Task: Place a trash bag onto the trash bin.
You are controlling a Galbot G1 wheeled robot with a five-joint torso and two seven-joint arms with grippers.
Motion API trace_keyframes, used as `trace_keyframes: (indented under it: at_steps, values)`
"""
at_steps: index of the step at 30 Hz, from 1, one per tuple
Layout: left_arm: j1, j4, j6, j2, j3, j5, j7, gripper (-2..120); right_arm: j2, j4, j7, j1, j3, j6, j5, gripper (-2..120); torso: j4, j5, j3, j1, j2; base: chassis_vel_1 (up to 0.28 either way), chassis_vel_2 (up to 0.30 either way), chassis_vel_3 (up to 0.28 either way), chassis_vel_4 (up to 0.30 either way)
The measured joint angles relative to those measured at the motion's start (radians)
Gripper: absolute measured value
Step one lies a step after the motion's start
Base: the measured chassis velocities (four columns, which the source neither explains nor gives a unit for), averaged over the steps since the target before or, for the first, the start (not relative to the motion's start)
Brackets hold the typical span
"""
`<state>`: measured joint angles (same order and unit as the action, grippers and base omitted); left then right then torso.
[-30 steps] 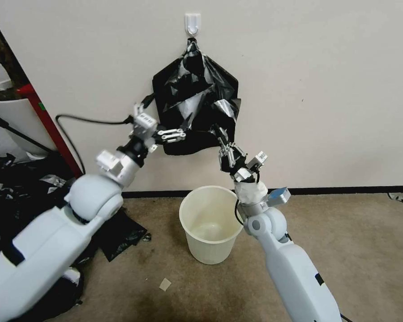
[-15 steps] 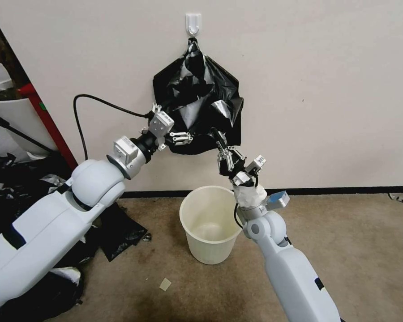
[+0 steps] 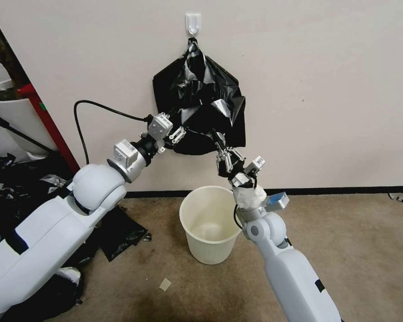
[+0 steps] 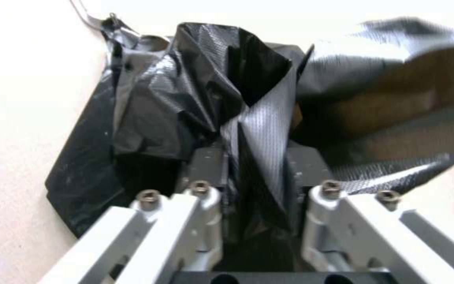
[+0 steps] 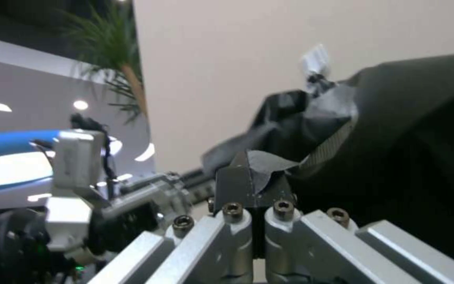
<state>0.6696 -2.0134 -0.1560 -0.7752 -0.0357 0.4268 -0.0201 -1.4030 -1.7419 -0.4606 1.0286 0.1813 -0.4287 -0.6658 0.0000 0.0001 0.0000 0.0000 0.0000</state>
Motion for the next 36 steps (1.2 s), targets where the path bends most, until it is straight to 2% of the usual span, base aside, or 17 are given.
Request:
trace_keyframes:
  at_steps: [2, 5, 7, 9, 12, 14, 15, 16, 18, 19, 20, 21, 22, 25, 26, 34, 36]
  values:
    - [0.016, 0.008, 0.032, -0.013, -0.010, 0.001, 0.002, 10, 0.007, -0.016, 0.046, 0.032, -0.014, -0.004, 0.024, 0, 0.0000, 0.0000, 0.000, 0.000, 0.000, 0.000, 0.000, 0.000, 0.000]
    - [0.041, 0.021, 0.087, -0.034, -0.018, 0.003, 0.005, 1, 0.023, -0.046, 0.076, 0.073, -0.021, -0.011, 0.053, 10, 0.0001, 0.0000, 0.000, 0.000, 0.000, 0.000, 0.000, 0.000, 0.000]
    - [0.064, 0.038, 0.140, -0.058, -0.022, 0.005, 0.005, 0, 0.043, -0.077, 0.085, 0.103, -0.006, -0.021, 0.102, 18, -0.0001, 0.0001, 0.000, 0.000, 0.000, 0.000, 0.000, 0.000, 0.000]
    - [0.068, 0.043, 0.151, -0.064, -0.022, 0.005, 0.005, 0, 0.048, -0.084, 0.085, 0.106, 0.000, -0.023, 0.113, 21, -0.0001, 0.0001, 0.000, 0.000, 0.000, 0.000, 0.000, 0.000, 0.000]
    - [0.094, 0.079, 0.225, -0.106, -0.028, 0.007, 0.006, 0, 0.128, -0.161, 0.112, 0.081, 0.066, -0.015, 0.165, 39, -0.0002, 0.0001, 0.000, 0.000, 0.000, 0.000, 0.000, 0.000, 0.000]
    - [0.098, 0.084, 0.233, -0.111, -0.028, 0.007, 0.006, 0, 0.148, -0.175, 0.133, 0.070, 0.073, -0.002, 0.167, 42, -0.0003, 0.0002, 0.000, 0.000, 0.000, 0.000, 0.000, 0.000, 0.000]
    - [0.105, 0.093, 0.247, -0.121, -0.029, 0.007, 0.006, 0, 0.203, -0.205, 0.218, 0.031, 0.076, 0.049, 0.178, 48, -0.0004, 0.0002, 0.000, 0.000, 0.000, 0.000, 0.000, 0.000, 0.000]
    - [0.109, 0.097, 0.255, -0.125, -0.030, 0.007, 0.006, 0, 0.248, -0.217, 0.285, -0.008, 0.069, 0.094, 0.183, 55, -0.0002, 0.0002, 0.000, 0.000, 0.000, 0.000, 0.000, 0.000, 0.000]
    - [0.110, 0.099, 0.257, -0.127, -0.030, 0.007, 0.006, 0, 0.267, -0.218, 0.309, -0.026, 0.062, 0.113, 0.186, 57, -0.0003, 0.0001, 0.000, 0.000, 0.000, 0.000, 0.000, 0.000, 0.000]
    - [0.112, 0.103, 0.261, -0.135, -0.031, 0.006, 0.005, 0, 0.319, -0.210, 0.359, -0.079, 0.038, 0.154, 0.193, 62, -0.0001, 0.0001, 0.000, 0.000, 0.000, 0.000, 0.000, 0.000, 0.000]
    - [0.112, 0.104, 0.261, -0.137, -0.031, 0.006, 0.005, 0, 0.333, -0.204, 0.368, -0.098, 0.029, 0.162, 0.196, 64, -0.0002, 0.0002, 0.000, 0.000, 0.000, 0.000, 0.000, 0.000, 0.000]
    - [0.112, 0.106, 0.261, -0.149, -0.033, 0.006, 0.005, 0, 0.384, -0.171, 0.390, -0.173, -0.006, 0.189, 0.214, 72, 0.0000, 0.0002, 0.000, 0.000, 0.000, 0.000, 0.000, 0.000, 0.000]
    - [0.112, 0.106, 0.261, -0.149, -0.033, 0.006, 0.005, 0, 0.384, -0.171, 0.390, -0.173, -0.006, 0.189, 0.214, 72, 0.0000, 0.0002, 0.000, 0.000, 0.000, 0.000, 0.000, 0.000, 0.000]
    - [0.115, 0.106, 0.260, -0.166, -0.036, 0.006, 0.004, 0, 0.447, -0.106, 0.385, -0.282, -0.068, 0.230, 0.274, 86, -0.0001, 0.0001, 0.000, 0.000, 0.000, 0.000, 0.000, 0.000, 0.000]
    - [0.120, 0.105, 0.258, -0.174, -0.040, 0.006, 0.004, 0, 0.470, -0.057, 0.336, -0.349, -0.108, 0.261, 0.356, 98, 0.0000, 0.0001, 0.000, 0.000, 0.000, 0.000, 0.000, 0.000, 0.000]
    - [0.134, 0.089, 0.256, -0.179, -0.052, 0.008, 0.003, 0, 0.467, 0.010, 0.190, -0.392, -0.104, 0.325, 0.520, 100, -0.0001, -0.0001, 0.000, 0.000, 0.000, 0.000, 0.000, 0.000, 0.000]
    - [0.136, 0.086, 0.256, -0.178, -0.054, 0.008, 0.003, 0, 0.461, 0.016, 0.181, -0.394, -0.098, 0.338, 0.535, 99, -0.0001, -0.0001, 0.000, 0.000, 0.000, 0.000, 0.000, 0.000, 0.000]
